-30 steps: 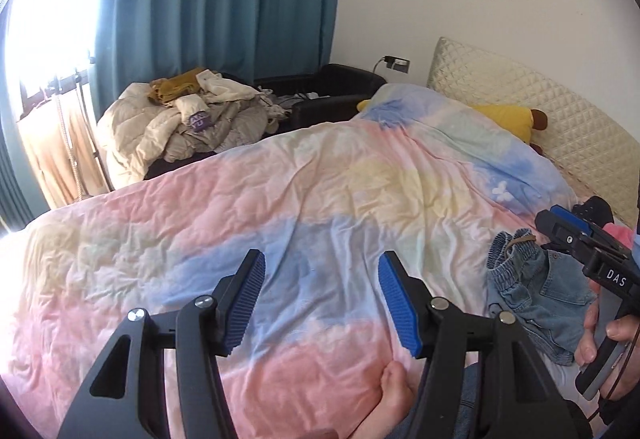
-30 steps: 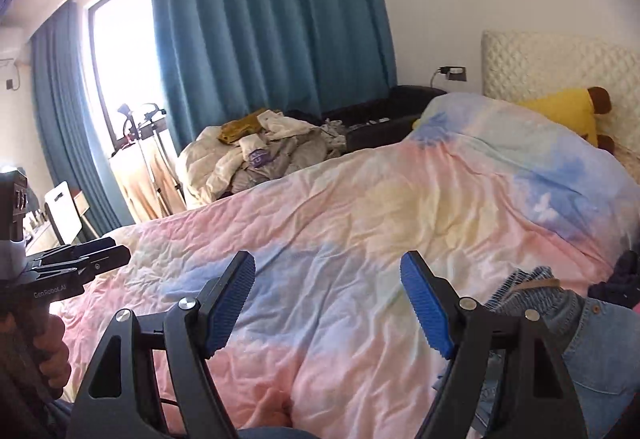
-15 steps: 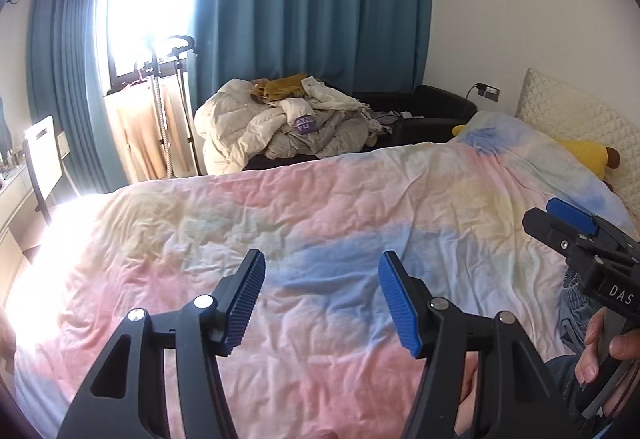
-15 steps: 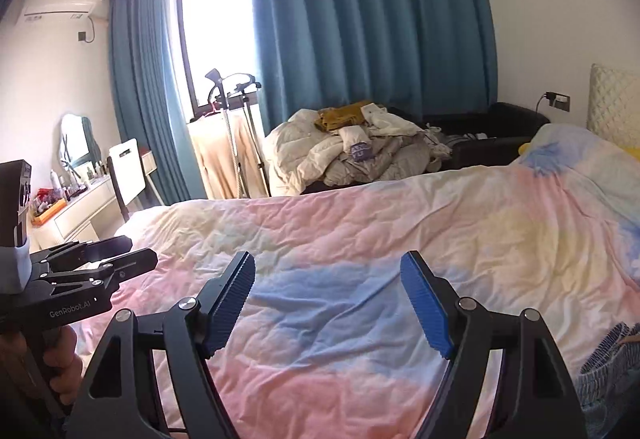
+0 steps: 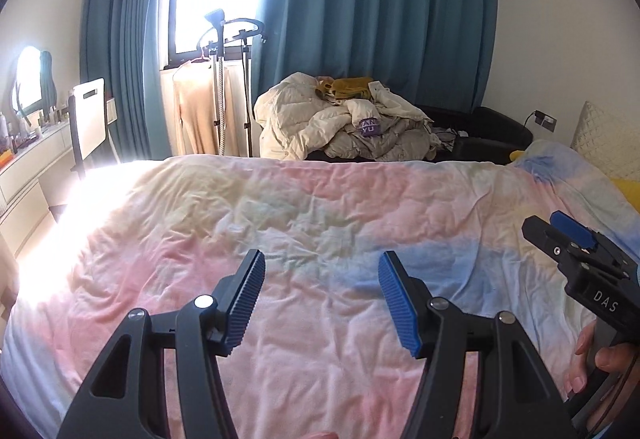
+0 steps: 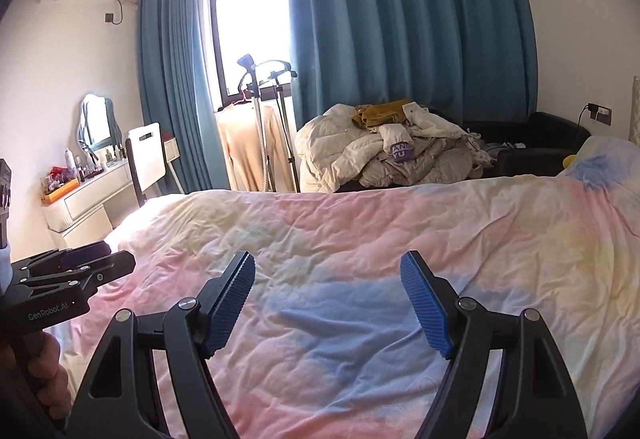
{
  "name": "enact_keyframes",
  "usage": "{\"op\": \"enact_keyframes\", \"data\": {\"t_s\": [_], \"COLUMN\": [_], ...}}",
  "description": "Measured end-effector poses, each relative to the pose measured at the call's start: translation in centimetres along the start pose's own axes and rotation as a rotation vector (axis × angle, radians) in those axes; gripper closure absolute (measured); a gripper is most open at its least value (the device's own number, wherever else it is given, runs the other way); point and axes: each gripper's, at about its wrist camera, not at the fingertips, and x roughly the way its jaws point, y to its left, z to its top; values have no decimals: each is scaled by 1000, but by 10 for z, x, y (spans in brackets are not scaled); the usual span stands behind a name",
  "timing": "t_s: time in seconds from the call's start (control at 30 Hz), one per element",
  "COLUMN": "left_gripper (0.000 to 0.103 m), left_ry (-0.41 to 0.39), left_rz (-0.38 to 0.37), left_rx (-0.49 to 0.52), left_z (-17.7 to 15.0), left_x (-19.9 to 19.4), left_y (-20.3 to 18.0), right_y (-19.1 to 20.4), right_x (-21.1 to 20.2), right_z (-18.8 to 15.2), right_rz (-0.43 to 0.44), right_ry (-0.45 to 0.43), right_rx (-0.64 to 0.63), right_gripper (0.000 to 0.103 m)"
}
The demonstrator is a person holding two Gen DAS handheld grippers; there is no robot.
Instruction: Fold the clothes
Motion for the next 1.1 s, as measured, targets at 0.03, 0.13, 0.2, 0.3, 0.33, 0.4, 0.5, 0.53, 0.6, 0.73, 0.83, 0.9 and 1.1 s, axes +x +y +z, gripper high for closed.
{"op": "enact_keyframes", "data": {"t_s": [0.03, 0.13, 0.2, 0.3, 0.33, 0.4, 0.5, 0.53, 0.6, 0.73, 0.83, 0.9, 1.1], "left_gripper": [42, 42, 42, 42, 42, 42, 42, 42, 42, 42, 42, 42, 42], "left_ry": [0, 7, 14, 20, 18, 19, 25, 29, 40, 62, 67, 65, 60], "left_rz": [3, 18, 39, 69, 81, 95, 119, 128, 135, 122, 111, 109, 105], "left_rx": [-11, -50, -80, -98, -103, -114, -104, -93, -79, -79, -81, -82, -86], "left_z": [-2, -11, -17, -23, -23, -24, -26, -27, -28, -31, -31, -31, -31], "left_x": [4, 14, 21, 28, 29, 32, 38, 39, 42, 46, 46, 45, 43], "left_y": [3, 12, 18, 24, 25, 28, 27, 26, 23, 21, 21, 21, 21], "right_y": [-1, -2, -2, -3, -3, -3, -7, -8, -13, -19, -21, -20, -17], "right_x": [5, 15, 19, 21, 22, 26, 34, 37, 41, 46, 49, 50, 49], "right_z": [-3, -13, -21, -28, -29, -30, -33, -34, -36, -37, -39, -39, -40], "right_rz": [2, 12, 7, -7, -12, -16, -8, -11, -6, -15, -14, -15, -18], "right_ry": [-2, -8, -3, -4, -5, -4, 17, 27, 43, 64, 80, 83, 87], "right_rx": [-2, -10, -15, -37, -44, -49, -36, -31, -10, 15, 23, 22, 6], "right_gripper": [26, 26, 26, 26, 26, 26, 26, 26, 26, 26, 26, 26, 26]}}
